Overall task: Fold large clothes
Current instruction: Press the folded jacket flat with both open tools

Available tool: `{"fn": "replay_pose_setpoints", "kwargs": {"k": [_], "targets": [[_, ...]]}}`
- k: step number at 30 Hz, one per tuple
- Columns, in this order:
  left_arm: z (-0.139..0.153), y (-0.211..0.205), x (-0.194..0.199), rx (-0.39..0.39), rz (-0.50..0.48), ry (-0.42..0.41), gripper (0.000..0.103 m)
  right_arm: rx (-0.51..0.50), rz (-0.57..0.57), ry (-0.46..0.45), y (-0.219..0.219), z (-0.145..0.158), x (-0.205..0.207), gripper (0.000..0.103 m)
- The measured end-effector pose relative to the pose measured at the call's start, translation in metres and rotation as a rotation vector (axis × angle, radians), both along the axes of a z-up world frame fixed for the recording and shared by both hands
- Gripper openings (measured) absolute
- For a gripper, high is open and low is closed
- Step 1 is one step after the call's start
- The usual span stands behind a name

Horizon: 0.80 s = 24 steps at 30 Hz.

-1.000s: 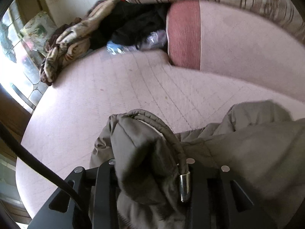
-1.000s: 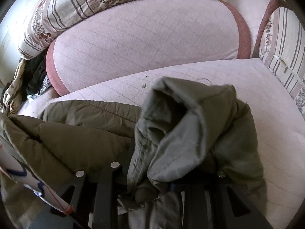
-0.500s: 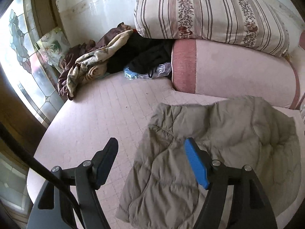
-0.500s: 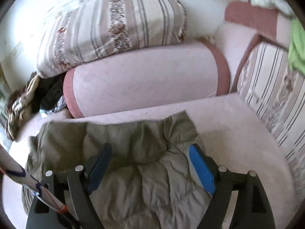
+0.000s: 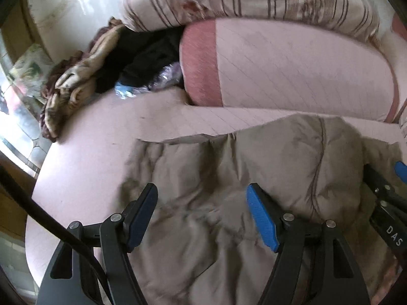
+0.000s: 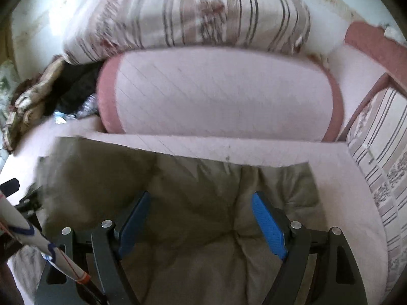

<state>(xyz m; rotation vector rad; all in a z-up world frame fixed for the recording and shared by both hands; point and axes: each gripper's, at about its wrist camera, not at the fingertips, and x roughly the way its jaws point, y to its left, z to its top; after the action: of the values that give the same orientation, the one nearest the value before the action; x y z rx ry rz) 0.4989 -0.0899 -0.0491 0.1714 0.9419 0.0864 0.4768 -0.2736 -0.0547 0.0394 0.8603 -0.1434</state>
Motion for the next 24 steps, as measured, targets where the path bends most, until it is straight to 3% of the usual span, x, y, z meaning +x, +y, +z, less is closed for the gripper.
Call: {"fn": "replay_pose_setpoints", "kwargs": {"k": [3,6,10,24], "targets": [[-0.023,-0.004,0.018,0.017,0.008,0.029,0.072,0.016,-0.032,0.055,-0.015,-0.028,0.02,0.086],[-0.041,0.004,0.034,-0.018,0.035,0.061,0.072,0.048,-0.042,0.077,-0.029,-0.049,0.03,0.086],[-0.052,0.016,0.047,-0.065,0.07,0.067,0.082,0.105,-0.057,0.095,-0.042,-0.067,0.04,0.088],[-0.064,0.02,0.051,-0.085,0.105,0.016,0.088,0.127,-0.07,0.103,-0.047,-0.091,0.049,0.092]]}}
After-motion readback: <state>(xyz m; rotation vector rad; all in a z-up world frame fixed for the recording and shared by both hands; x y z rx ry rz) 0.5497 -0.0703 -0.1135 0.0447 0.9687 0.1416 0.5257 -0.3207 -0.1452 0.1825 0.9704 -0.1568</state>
